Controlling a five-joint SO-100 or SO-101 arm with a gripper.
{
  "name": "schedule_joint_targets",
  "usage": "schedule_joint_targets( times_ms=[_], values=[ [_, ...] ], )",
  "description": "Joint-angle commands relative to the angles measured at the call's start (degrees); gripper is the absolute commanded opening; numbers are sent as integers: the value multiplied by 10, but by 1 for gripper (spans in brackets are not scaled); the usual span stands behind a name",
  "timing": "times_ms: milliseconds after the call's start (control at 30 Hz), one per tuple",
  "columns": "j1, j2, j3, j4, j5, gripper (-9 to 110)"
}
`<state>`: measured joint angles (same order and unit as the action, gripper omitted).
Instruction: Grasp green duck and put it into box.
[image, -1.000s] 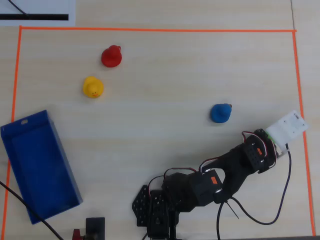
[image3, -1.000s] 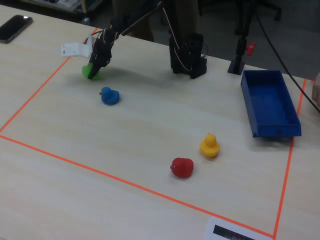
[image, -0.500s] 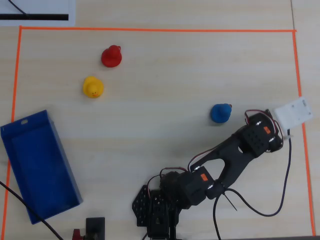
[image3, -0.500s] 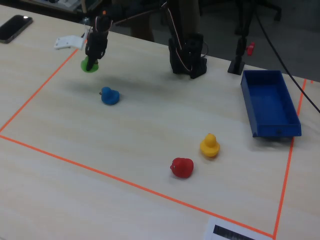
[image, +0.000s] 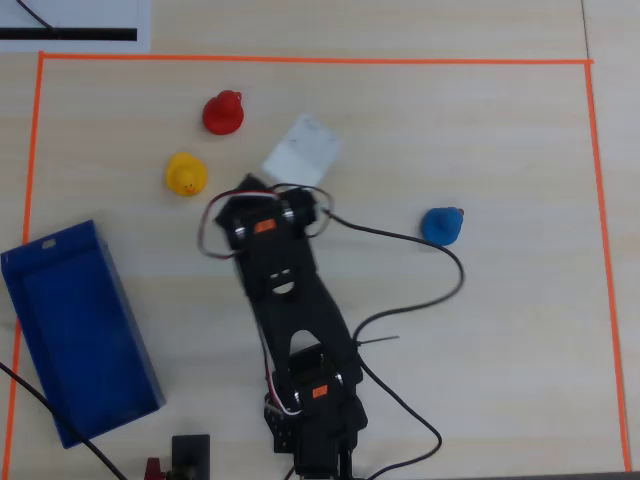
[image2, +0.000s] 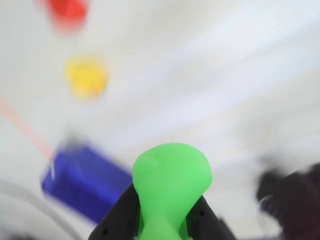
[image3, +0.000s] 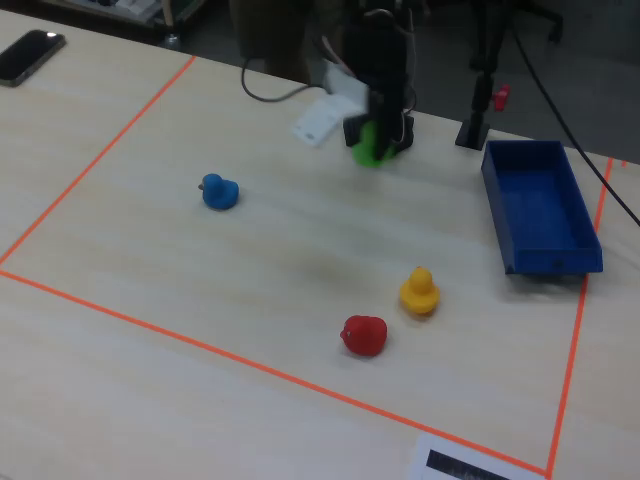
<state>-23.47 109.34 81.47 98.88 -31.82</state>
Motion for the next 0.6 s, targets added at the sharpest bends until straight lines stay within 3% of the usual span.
schedule_joint_targets(
  times_ms=[0,267,567],
  values=[
    [-394,-44,-15,-17,95,0],
    [-452,-161,-144,-56,47,0],
    [-498,-241,-62,-224,44,0]
  ],
)
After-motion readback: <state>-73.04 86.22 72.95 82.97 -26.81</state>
